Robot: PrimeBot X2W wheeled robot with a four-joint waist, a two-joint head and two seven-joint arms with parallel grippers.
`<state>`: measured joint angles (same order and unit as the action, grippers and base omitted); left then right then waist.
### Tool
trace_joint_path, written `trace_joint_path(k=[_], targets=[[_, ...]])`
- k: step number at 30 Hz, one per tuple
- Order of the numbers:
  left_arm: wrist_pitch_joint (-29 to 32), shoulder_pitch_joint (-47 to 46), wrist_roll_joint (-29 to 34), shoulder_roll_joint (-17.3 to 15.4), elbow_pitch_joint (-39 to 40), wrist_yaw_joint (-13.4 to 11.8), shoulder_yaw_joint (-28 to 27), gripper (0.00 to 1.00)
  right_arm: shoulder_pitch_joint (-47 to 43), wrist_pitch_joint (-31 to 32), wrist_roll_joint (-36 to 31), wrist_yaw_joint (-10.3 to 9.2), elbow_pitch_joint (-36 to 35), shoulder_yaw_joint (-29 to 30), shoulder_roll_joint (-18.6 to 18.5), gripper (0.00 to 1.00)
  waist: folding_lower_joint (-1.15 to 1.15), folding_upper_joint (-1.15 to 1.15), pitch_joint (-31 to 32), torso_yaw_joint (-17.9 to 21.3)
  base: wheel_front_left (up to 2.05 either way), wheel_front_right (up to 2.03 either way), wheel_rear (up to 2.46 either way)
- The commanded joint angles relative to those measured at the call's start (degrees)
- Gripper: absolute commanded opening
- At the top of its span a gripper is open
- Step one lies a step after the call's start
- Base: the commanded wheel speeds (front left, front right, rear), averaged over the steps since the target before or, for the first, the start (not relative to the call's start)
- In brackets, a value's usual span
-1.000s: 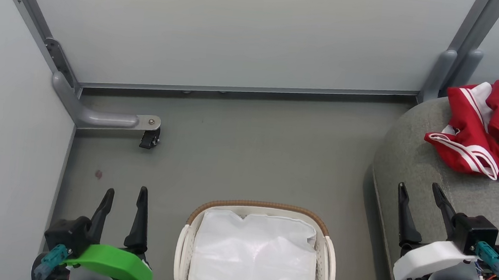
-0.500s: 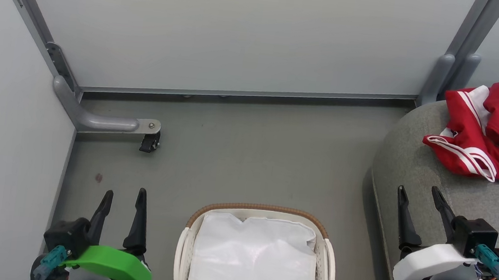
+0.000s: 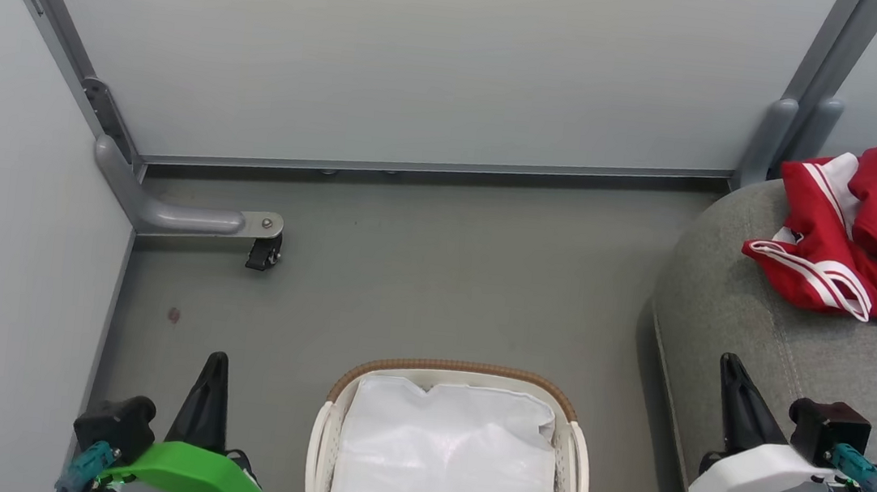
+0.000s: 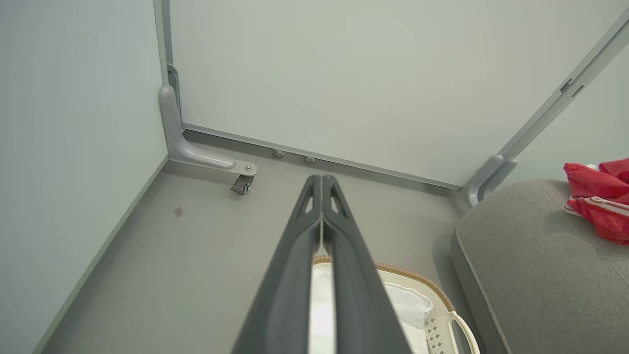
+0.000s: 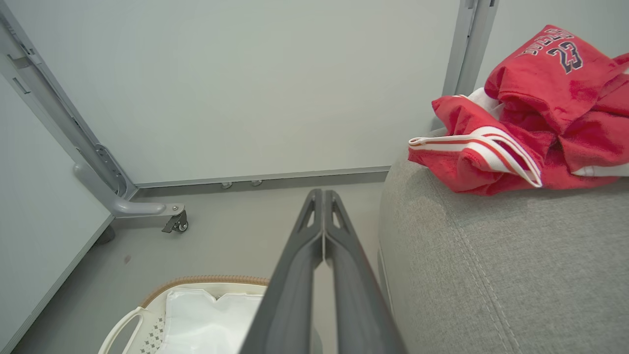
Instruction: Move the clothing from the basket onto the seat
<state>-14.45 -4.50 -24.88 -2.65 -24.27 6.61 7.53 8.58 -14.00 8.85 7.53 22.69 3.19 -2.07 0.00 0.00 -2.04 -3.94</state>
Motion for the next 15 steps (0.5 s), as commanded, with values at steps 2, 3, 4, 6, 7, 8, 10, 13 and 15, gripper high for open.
trace_joint_path(k=[2,3,4,6,7,8,10,13,15], targets=[[0.88,-0.56,-3.3,-0.07,1.26,0.06,-0.84,0.0,1.1,1.14,4.04,0.0,-0.91,0.7,-0.33,0.0,0.0,0.0,0.04,0.09,0.0,0.0,0.0],[1.14,-0.58,-4.12,-0.07,1.38,0.07,-1.01,0.0,1.04,1.39,5.09,0.0,-1.04,0.72,-0.34,0.0,0.0,0.0,0.05,0.12,0.0,0.0,0.0],[1.45,-0.6,-5.13,-0.08,1.53,0.09,-1.22,0.0,0.94,1.66,6.38,0.0,-1.22,0.72,-0.35,0.0,0.0,0.0,0.07,0.16,0.0,0.0,0.0],[2.01,-0.64,-6.93,-0.09,1.79,0.11,-1.59,0.0,0.74,2.11,8.65,-0.01,-1.57,0.68,-0.37,0.0,0.0,0.0,0.1,0.22,0.0,0.0,0.0],[2.26,-0.66,-7.71,-0.1,1.9,0.12,-1.75,0.0,0.65,2.3,9.64,-0.01,-1.72,0.66,-0.38,0.0,0.0,0.0,0.11,0.25,0.0,0.0,0.0],[2.56,-0.68,-8.67,-0.1,2.04,0.14,-1.95,0.0,0.54,2.55,10.86,-0.01,-1.91,0.64,-0.39,0.0,0.0,0.0,0.13,0.28,0.0,0.0,0.0],[3.09,-0.72,-10.39,-0.11,2.29,0.16,-2.3,0.0,0.36,2.97,12.99,-0.01,-2.22,0.62,-0.4,0.0,0.0,0.0,0.16,0.35,0.0,0.0,0.0],[3.84,-0.78,-12.79,-0.13,2.64,0.2,-2.81,0.0,0.15,3.61,15.97,-0.01,-2.61,0.64,-0.43,0.0,0.0,0.0,0.2,0.44,0.0,0.0,0.0],[4.35,-0.82,-14.4,-0.13,2.88,0.22,-3.14,0.0,0.03,4.07,17.97,-0.01,-2.85,0.68,-0.45,0.0,0.0,0.0,0.23,0.5,0.0,0.0,0.0]])
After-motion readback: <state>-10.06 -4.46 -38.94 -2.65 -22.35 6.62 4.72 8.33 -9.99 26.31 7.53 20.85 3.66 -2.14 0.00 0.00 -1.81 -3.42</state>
